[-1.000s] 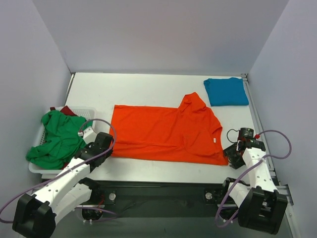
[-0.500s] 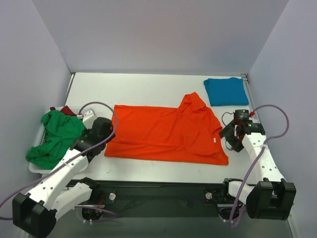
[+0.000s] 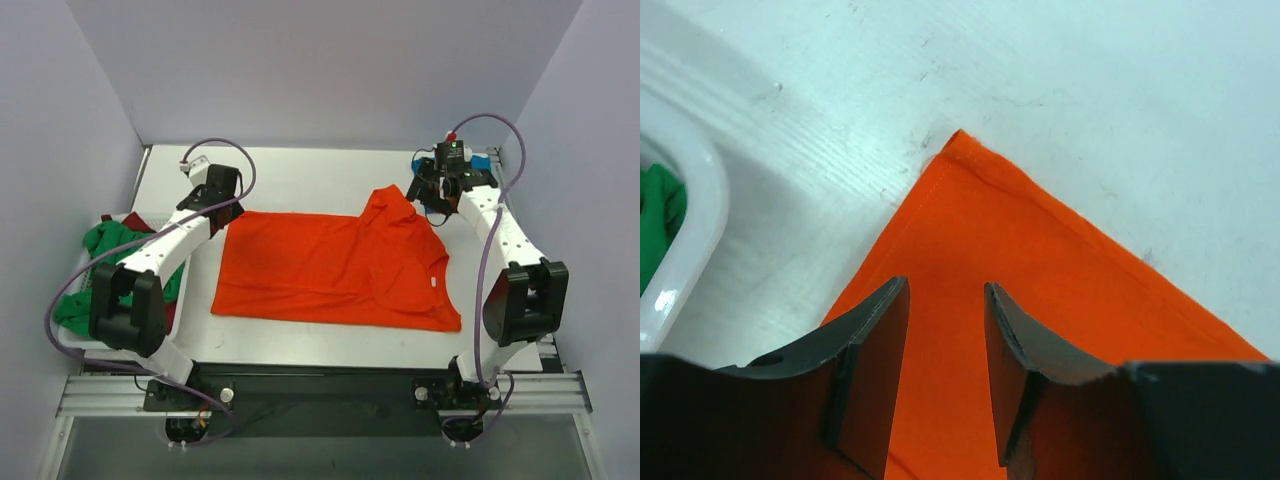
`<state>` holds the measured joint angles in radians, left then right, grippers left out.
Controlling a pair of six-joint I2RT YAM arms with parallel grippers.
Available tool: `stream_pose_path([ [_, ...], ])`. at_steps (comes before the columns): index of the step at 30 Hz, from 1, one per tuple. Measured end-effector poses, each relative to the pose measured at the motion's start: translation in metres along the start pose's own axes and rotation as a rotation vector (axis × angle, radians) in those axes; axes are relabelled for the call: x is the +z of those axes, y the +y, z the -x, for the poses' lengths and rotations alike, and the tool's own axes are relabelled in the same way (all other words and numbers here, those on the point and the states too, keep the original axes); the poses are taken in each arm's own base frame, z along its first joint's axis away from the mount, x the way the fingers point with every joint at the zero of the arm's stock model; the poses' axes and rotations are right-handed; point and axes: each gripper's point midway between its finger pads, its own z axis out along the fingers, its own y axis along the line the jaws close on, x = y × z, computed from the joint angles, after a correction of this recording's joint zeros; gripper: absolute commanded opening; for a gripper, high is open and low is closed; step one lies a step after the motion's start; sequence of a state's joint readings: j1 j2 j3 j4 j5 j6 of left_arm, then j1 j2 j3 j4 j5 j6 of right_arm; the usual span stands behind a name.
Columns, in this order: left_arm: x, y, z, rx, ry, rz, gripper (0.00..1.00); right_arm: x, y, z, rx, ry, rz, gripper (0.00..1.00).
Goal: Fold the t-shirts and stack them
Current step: Grap the side of the flattened tshirt furthest away from the robot with both arms
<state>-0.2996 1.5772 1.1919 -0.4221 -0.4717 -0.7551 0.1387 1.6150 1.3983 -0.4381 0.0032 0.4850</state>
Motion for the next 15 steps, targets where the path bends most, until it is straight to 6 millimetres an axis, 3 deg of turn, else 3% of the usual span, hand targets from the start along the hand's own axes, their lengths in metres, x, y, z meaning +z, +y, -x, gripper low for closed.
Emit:
stream_pose_path([
  [4, 0.034, -0.020, 0.008, 0.009, 0.023, -0.010, 0.45, 0.029, 0.014, 0.019, -0.068, -0.001, 0.015, 0.52],
  [10, 0.069, -0.049, 0.006, 0.031, 0.055, -0.037, 0.43, 0.086, 0.030, 0.034, -0.124, 0.032, 0.038, 0.49],
  [15, 0.096, -0.056, -0.003, 0.044, 0.080, -0.015, 0.41, 0.128, 0.033, 0.024, -0.148, 0.087, 0.037, 0.49],
])
